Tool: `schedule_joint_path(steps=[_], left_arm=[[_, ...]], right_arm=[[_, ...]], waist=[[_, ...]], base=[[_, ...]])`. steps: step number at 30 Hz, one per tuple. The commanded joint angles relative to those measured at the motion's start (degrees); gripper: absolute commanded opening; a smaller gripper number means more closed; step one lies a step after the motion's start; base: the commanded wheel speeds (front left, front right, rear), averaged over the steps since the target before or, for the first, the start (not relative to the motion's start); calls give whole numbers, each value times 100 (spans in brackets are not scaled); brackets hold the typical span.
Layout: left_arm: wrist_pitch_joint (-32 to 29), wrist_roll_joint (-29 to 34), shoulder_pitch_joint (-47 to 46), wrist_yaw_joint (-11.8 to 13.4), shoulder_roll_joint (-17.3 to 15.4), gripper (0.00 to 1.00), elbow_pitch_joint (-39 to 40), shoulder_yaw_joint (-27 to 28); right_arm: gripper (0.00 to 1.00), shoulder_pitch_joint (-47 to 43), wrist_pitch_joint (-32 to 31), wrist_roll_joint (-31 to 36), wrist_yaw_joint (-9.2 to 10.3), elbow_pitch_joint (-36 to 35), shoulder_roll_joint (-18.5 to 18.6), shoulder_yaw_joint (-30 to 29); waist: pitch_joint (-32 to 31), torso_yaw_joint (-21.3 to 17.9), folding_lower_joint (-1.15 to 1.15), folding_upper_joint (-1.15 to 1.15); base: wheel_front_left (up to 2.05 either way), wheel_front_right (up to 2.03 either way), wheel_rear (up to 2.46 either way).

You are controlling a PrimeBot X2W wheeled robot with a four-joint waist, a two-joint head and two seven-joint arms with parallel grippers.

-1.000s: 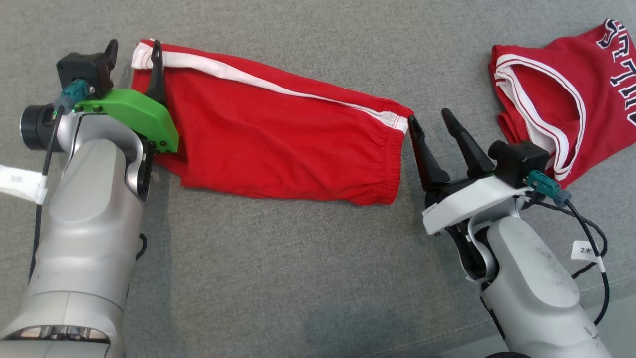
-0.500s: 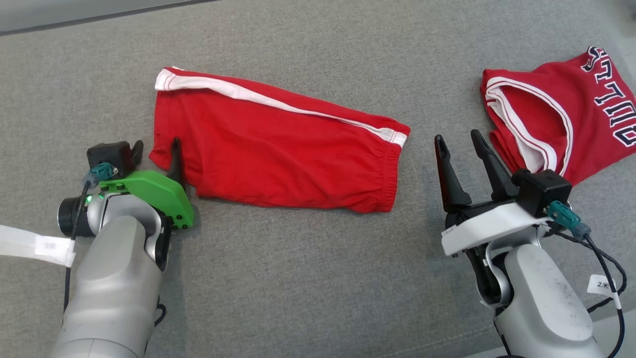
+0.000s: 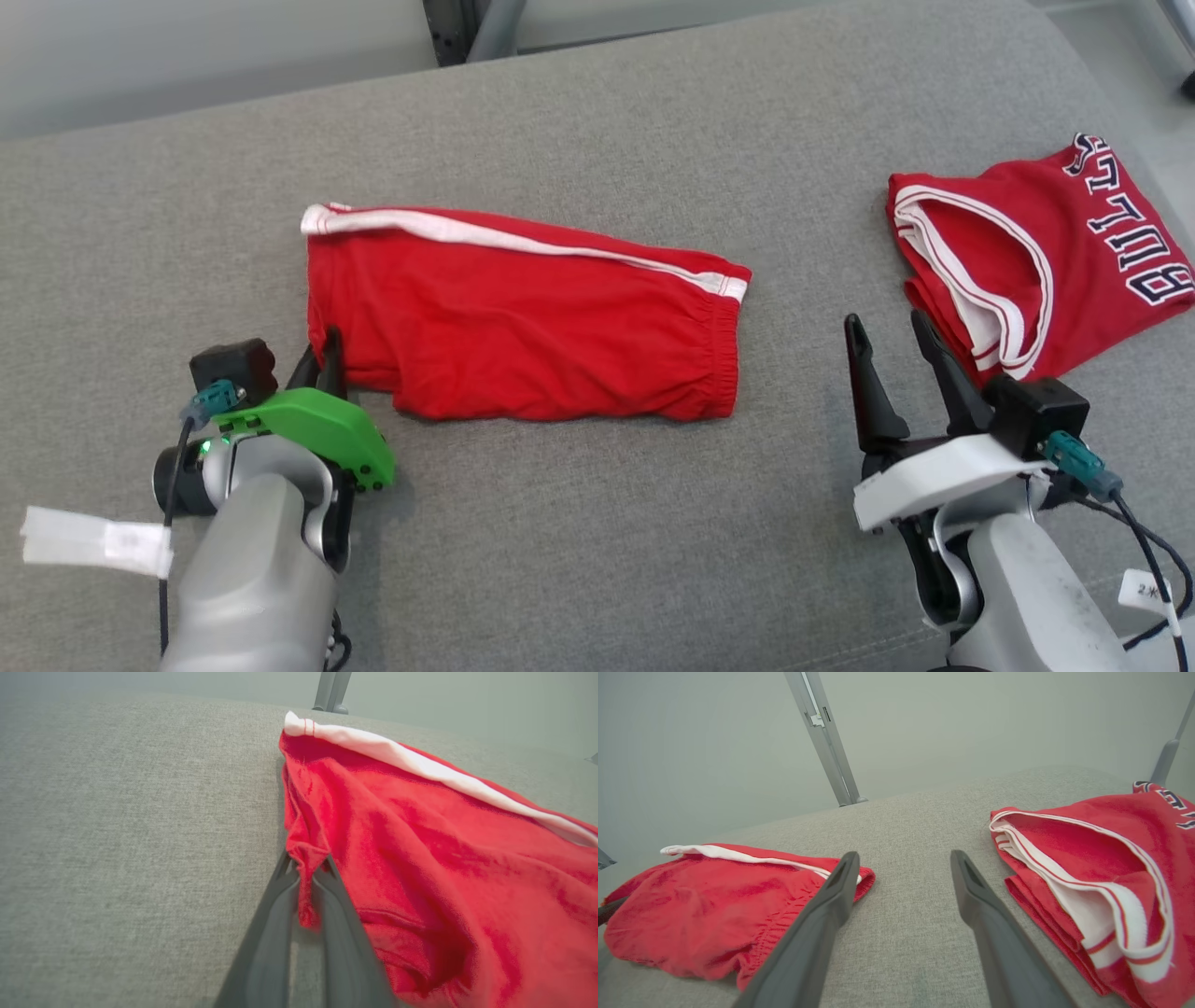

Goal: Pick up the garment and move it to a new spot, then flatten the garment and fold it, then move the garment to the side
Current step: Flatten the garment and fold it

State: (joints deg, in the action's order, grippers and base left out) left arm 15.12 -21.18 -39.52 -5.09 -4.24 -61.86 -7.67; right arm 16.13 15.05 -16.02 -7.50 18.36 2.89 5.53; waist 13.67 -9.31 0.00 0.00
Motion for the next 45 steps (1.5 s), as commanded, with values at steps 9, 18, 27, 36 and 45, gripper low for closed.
schedule_joint_path(steps=[9, 18, 27, 36, 45], left_arm=[[-5, -106, 1606, 223, 116, 0, 1121, 156], [-4, -308, 2410, 261, 118, 100, 1779, -94], [-3, 262, 2867, 434, 118, 100, 2610, 147], [-4, 279, 3203, 428, 119, 100, 2978, 144], [-4, 315, 3133, 442, 122, 100, 2913, 66]], right_arm=[[100, -669, 14, 71, 4, 159, 15, -216], [100, -910, 13, 45, 4, 215, 13, -229], [100, -881, 13, 4, 4, 257, 12, -121], [100, -394, 14, -76, 4, 623, 11, 207], [100, 380, 14, 95, 4, 1992, 15, 98]], waist=[[-984, 697, 0, 0], [-1171, 895, 0, 0], [-1278, 1002, 0, 0], [-1099, 1350, 0, 0], [-862, 1930, 0, 0]], base=[[0, 0, 0], [0, 0, 0], [0, 0, 0], [0, 0, 0], [0, 0, 0]])
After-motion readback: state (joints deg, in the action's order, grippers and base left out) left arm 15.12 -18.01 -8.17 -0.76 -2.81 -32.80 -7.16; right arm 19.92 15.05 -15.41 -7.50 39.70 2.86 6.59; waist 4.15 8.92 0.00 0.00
